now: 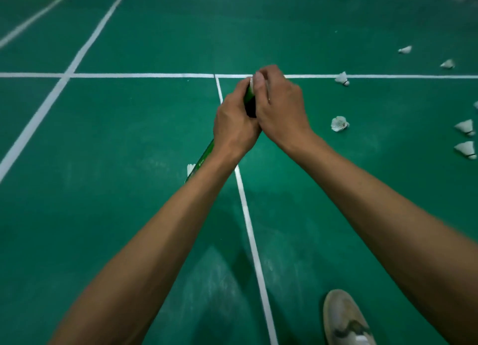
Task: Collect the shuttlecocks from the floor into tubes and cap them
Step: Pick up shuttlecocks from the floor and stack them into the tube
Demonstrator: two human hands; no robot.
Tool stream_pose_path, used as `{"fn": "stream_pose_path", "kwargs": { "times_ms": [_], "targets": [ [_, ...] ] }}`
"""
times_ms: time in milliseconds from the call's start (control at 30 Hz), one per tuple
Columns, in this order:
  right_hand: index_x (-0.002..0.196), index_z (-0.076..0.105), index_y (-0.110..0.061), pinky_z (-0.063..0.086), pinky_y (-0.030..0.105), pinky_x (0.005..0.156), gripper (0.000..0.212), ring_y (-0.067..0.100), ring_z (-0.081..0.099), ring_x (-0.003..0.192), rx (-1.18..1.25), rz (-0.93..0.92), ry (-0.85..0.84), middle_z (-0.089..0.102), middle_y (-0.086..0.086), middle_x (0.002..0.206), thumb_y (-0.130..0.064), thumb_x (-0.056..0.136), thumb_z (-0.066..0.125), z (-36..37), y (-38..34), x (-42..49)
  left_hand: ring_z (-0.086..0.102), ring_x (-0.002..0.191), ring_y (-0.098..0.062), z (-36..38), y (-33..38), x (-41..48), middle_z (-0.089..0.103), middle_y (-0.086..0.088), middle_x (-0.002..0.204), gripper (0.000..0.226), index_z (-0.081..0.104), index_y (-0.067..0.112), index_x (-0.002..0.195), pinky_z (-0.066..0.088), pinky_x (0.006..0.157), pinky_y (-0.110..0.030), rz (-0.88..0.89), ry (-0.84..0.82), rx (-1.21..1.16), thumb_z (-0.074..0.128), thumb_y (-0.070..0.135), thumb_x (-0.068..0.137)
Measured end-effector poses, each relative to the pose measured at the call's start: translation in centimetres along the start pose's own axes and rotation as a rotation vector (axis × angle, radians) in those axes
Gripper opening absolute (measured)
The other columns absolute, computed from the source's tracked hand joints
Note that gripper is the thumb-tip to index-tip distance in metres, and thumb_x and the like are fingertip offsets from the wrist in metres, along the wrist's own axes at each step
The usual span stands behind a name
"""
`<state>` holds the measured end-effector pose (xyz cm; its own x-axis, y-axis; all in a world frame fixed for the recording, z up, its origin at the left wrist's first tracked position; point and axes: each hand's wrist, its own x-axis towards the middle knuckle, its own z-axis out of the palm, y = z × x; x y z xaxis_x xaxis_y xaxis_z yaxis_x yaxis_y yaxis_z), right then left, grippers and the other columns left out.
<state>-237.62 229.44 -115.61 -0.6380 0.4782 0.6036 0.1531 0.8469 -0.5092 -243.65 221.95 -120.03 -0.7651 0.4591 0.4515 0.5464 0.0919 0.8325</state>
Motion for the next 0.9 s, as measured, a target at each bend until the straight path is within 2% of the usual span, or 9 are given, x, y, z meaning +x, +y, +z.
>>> {"fn": "stream_pose_path", "kwargs": {
  "times_ms": [100, 200, 300, 400, 533, 633, 700, 767, 900],
  "targets": [
    [0.092, 0.064, -0.015, 0.046, 0.045, 0.088, 0.041, 0.034, 0.064, 0.092, -0.15, -0.08, -0.089, 0.069, 0.009, 0.087, -0.042, 0.103, 0.035, 1.3, -2.0, 1.7, 0.069, 0.083, -0.016, -2.9, -1.0, 0.4, 0.073, 0.011, 0.091, 0.051, 0.063, 0.036, 0.124, 0.057, 0.073, -0.039, -0.06, 0.045, 0.006, 0.071, 0.044, 0.075],
    [0.082, 0.066, -0.01, 0.039, 0.035, 0.075, 0.042, 0.03, 0.062, 0.083, -0.021, -0.182, -0.056, 0.068, 0.009, 0.083, -0.039, 0.102, 0.043, 1.8, -2.9, 2.5, 0.07, 0.09, -0.017, -5.3, -1.9, 0.5, 0.074, 0.013, 0.098, 0.065, 0.063, 0.036, 0.125, 0.058, 0.078, -0.041, -0.106, 0.077, 0.031, 0.081, 0.039, 0.063],
    [0.077, 0.07, -0.006, 0.046, 0.04, 0.072, 0.047, 0.029, 0.063, 0.073, 0.052, -0.25, -0.02, 0.071, 0.01, 0.077, -0.04, 0.1, 0.045, 2.0, -3.4, 2.6, 0.071, 0.098, -0.017, -6.9, -2.3, 0.6, 0.074, 0.014, 0.105, 0.07, 0.062, 0.039, 0.127, 0.059, 0.083, -0.044, -0.132, 0.105, 0.053, 0.085, 0.036, 0.061],
    [0.072, 0.066, -0.004, 0.046, 0.044, 0.069, 0.061, 0.031, 0.06, 0.069, 0.094, -0.195, -0.275, 0.066, 0.011, 0.068, -0.047, 0.105, 0.038, 2.6, -4.0, 2.8, 0.071, 0.095, -0.018, -8.5, -2.5, 0.7, 0.074, 0.013, 0.103, 0.07, 0.062, 0.039, 0.127, 0.059, 0.082, -0.044, -0.136, 0.118, 0.11, 0.086, 0.036, 0.061],
    [0.053, 0.054, -0.015, 0.038, 0.033, 0.064, 0.069, 0.022, 0.051, 0.066, 0.25, -0.077, -0.537, 0.055, -0.002, 0.06, -0.051, 0.108, 0.032, 4.0, -4.6, 2.7, 0.069, 0.09, -0.019, -9.3, -2.7, -0.2, 0.073, 0.006, 0.101, 0.066, 0.062, 0.036, 0.128, 0.058, 0.08, -0.043, -0.131, 0.102, 0.218, 0.083, 0.036, 0.065],
    [0.068, 0.058, -0.021, 0.043, 0.032, 0.079, 0.064, 0.023, 0.057, 0.083, 0.205, -0.084, -0.727, 0.062, -0.002, 0.077, -0.062, 0.104, 0.024, 6.3, -5.6, 2.3, 0.071, 0.101, -0.015, -9.9, -2.8, -0.9, 0.075, 0.007, 0.111, 0.058, 0.063, 0.031, 0.129, 0.06, 0.086, -0.041, -0.104, 0.087, 0.229, 0.073, 0.033, 0.071],
    [0.076, 0.058, -0.019, 0.042, 0.031, 0.078, 0.068, 0.021, 0.059, 0.082, 0.195, -0.087, -0.812, 0.065, 0.002, 0.088, -0.071, 0.1, 0.021, 7.7, -6.1, 2.4, 0.072, 0.103, -0.014, -10.4, -2.9, -1.4, 0.075, 0.008, 0.114, 0.058, 0.063, 0.029, 0.131, 0.061, 0.086, -0.041, -0.123, 0.102, 0.236, 0.071, 0.028, 0.073],
    [0.069, 0.059, -0.019, 0.039, 0.028, 0.068, 0.072, 0.012, 0.057, 0.073, 0.227, -0.063, -0.904, 0.064, -0.002, 0.08, -0.074, 0.098, 0.022, 9.2, -6.8, 2.6, 0.071, 0.106, -0.014, -11.3, -3.5, -1.8, 0.074, 0.007, 0.118, 0.065, 0.063, 0.029, 0.134, 0.061, 0.089, -0.041, -0.181, 0.127, 0.261, 0.076, 0.025, 0.07],
    [0.058, 0.054, -0.021, 0.041, 0.029, 0.064, 0.071, 0.011, 0.052, 0.06, 0.495, 0.023, -1.127, 0.055, -0.008, 0.061, -0.075, 0.097, 0.028, 12.8, -8.6, 2.2, 0.068, 0.115, -0.021, -14.2, -4.7, -3.2, 0.072, 0.002, 0.127, 0.08, 0.06, 0.028, 0.14, 0.055, 0.098, -0.042, -0.278, 0.131, 0.41, 0.089, 0.017, 0.067]
  ]
}}
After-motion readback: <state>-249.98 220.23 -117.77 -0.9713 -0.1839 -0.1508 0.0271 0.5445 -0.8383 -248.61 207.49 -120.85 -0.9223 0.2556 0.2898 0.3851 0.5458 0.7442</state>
